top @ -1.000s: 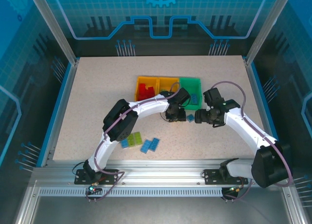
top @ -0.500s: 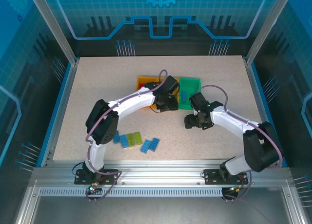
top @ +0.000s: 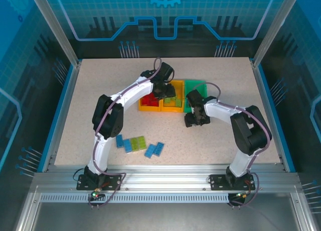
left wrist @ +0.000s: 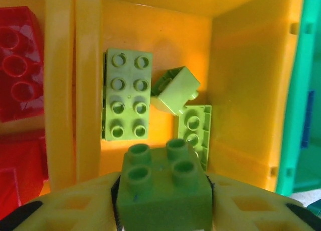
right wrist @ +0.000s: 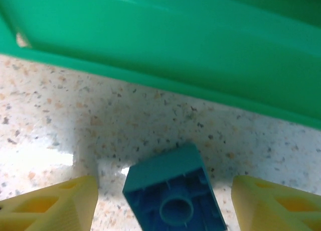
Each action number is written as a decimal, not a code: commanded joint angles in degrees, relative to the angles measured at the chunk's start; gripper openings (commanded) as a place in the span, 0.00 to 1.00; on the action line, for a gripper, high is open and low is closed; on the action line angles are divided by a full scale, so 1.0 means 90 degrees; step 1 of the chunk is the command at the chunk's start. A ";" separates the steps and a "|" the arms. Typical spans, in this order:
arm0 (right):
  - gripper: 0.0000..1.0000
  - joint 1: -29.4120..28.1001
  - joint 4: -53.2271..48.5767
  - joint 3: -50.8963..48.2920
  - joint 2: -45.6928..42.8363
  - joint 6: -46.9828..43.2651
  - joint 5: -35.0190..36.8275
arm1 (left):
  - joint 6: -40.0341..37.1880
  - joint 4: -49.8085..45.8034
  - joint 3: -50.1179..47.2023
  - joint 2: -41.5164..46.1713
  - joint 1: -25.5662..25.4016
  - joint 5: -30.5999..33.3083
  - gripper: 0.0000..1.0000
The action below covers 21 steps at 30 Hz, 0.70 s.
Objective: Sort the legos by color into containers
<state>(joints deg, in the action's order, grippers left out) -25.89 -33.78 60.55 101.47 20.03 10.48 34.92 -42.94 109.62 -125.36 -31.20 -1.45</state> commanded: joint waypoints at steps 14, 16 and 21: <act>0.20 -0.0107 -0.0314 0.0157 -0.0276 -0.0099 0.0130 | 0.0091 0.0395 -0.0793 0.0976 -0.0014 -0.0270 0.99; 0.21 -0.0078 -0.0323 0.0197 -0.0609 -0.0063 0.0092 | 0.0095 0.0505 -0.1134 0.1291 -0.0015 -0.0240 0.99; 0.22 0.0260 -0.0431 0.0752 -0.0948 0.0025 -0.0132 | 0.0116 0.0685 -0.2228 0.2076 -0.0104 -0.0079 0.99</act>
<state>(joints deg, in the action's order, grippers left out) -25.47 -36.60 63.70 94.83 19.29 10.07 34.63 -37.85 93.27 -111.13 -31.53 -3.49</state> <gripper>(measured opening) 0.283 0.987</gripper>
